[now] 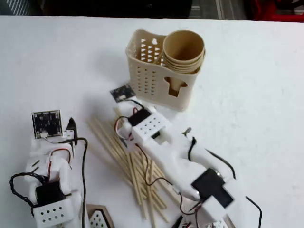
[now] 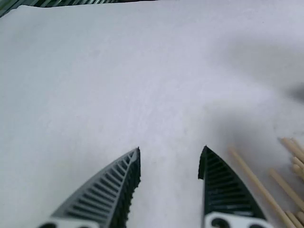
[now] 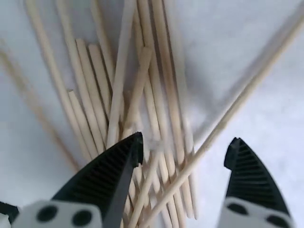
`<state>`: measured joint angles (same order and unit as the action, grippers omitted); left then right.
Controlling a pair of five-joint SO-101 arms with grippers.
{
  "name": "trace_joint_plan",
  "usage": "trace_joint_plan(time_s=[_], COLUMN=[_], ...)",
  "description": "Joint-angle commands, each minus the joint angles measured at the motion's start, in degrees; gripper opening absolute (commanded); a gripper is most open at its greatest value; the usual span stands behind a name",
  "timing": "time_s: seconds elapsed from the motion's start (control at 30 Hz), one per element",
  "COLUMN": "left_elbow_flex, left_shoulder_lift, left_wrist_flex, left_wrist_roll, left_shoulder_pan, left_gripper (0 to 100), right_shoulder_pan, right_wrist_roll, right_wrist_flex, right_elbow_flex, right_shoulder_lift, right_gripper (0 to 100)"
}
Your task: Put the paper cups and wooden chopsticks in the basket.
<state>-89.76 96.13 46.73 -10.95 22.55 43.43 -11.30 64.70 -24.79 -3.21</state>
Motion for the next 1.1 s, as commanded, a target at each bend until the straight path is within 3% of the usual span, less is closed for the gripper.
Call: trace_joint_plan(time_s=[0.0, 0.33, 0.87, 1.07], left_elbow_flex=[0.2, 0.2, 0.2, 0.2], left_shoulder_lift=[0.7, 0.7, 0.7, 0.7], left_wrist_flex=[-1.4, -1.3, -1.3, -1.3], left_wrist_roll=[0.3, 0.3, 0.3, 0.3], left_shoulder_pan=[0.1, 0.1, 0.1, 0.1], left_gripper=[21, 21, 21, 21], right_shoulder_pan=[0.4, 0.4, -0.6, -0.6], right_wrist_roll=[-0.5, -0.2, -0.1, 0.0], right_wrist_flex=[-1.8, -4.0, -4.1, -6.8], right_elbow_flex=[2.2, 2.1, 2.3, 2.3], right_shoulder_lift=[-1.8, -3.3, 0.3, -0.1], right_gripper=[28.3, 9.5, 9.9, 21.1])
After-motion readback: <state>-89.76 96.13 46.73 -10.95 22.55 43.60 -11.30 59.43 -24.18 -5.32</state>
